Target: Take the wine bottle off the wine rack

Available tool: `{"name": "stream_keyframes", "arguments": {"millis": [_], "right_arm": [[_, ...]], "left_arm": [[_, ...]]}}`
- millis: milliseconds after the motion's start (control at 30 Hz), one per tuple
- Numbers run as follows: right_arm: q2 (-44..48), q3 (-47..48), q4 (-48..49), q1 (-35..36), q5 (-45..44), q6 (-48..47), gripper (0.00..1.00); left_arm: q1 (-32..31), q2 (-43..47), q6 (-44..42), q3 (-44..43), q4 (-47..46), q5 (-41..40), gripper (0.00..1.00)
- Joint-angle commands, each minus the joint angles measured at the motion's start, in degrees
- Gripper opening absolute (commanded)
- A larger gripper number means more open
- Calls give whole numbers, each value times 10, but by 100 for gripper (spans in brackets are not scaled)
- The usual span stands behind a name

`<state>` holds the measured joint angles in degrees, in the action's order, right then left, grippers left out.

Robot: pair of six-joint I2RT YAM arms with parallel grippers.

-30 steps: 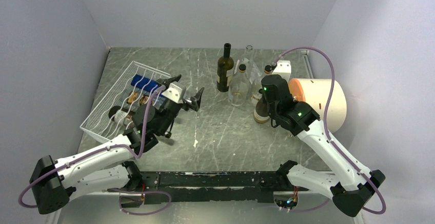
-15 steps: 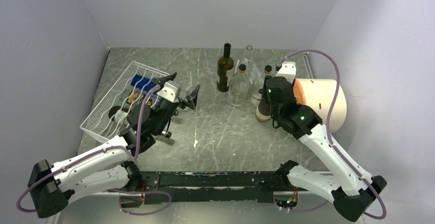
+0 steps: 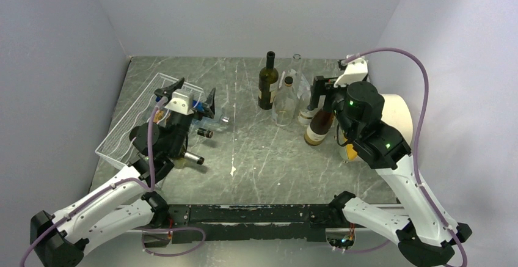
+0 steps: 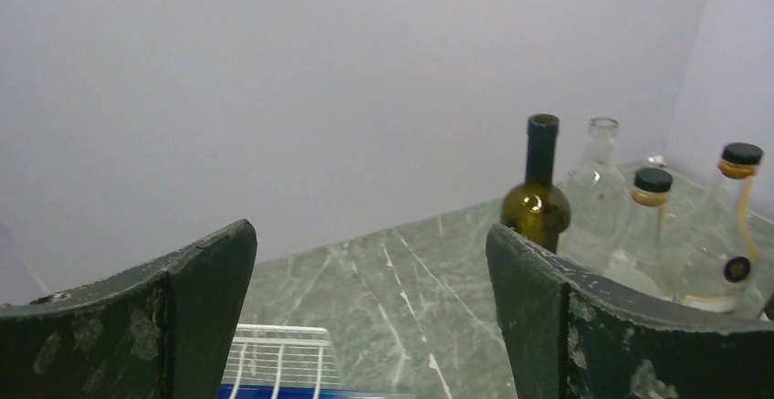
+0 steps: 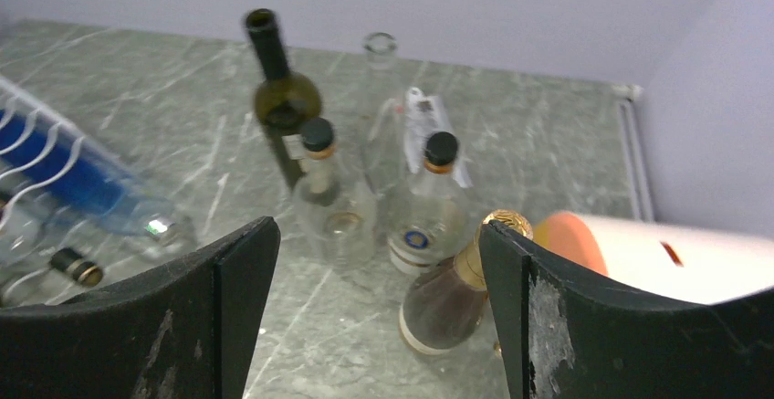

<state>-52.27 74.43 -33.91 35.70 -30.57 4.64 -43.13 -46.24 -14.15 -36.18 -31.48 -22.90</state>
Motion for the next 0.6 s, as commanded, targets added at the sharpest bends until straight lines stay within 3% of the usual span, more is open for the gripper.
{"name": "stream_keyframes", "arguments": {"millis": [0,133,233,367,567], "right_arm": [[-22,29,20,-2,158,-41,85],[-75,31,38,4,314,-18,85],[-99,-8,102,40,376,16,86],[-151,-44,173,144,338,47,87],[-295,-92,311,210,416,111,88]], "left_arm": [[17,19,-24,-13,-15,-20,99],[29,21,-31,-13,-15,-23,99],[37,28,-43,-16,-11,-25,98],[49,50,-72,-8,-28,-52,98],[67,75,-86,5,-56,-78,99]]}}
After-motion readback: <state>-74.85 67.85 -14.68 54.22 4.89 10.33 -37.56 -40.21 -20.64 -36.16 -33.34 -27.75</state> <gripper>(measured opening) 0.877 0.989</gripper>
